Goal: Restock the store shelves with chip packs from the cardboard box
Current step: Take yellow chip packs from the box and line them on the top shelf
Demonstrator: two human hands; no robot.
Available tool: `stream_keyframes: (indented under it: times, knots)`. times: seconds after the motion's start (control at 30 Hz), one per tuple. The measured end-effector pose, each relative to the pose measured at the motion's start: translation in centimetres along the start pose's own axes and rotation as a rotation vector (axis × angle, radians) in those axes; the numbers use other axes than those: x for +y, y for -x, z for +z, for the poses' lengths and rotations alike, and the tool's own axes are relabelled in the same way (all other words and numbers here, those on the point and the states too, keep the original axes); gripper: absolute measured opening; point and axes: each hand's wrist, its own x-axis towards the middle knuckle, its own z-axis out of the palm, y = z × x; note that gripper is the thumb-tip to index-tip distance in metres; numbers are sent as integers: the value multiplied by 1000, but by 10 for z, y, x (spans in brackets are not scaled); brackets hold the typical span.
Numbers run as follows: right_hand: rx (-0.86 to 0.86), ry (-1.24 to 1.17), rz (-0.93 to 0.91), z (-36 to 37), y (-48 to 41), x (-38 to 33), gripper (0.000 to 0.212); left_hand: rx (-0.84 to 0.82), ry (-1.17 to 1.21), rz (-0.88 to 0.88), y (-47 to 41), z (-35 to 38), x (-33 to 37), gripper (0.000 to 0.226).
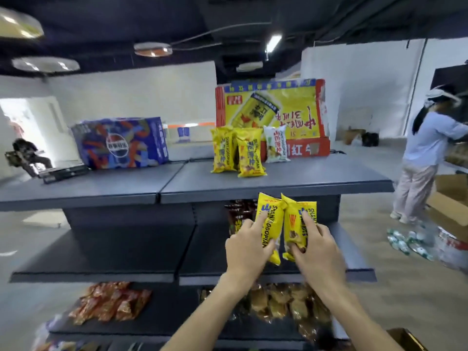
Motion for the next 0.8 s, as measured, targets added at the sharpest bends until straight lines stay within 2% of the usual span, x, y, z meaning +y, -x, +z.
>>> stream_keyframes:
  times: [0.2, 0.47, 0.8]
  knots:
    - [82, -1, -62, -32, -65, -22, 78, 155, 5, 58, -65, -16, 16, 66]
    - [89, -36, -151, -38, -156, -23, 79, 238, 10, 45, -148, -13, 30, 66]
    - [45, -57, -279, 7, -232, -68, 82, 370, -80, -173, -216, -22, -30, 69]
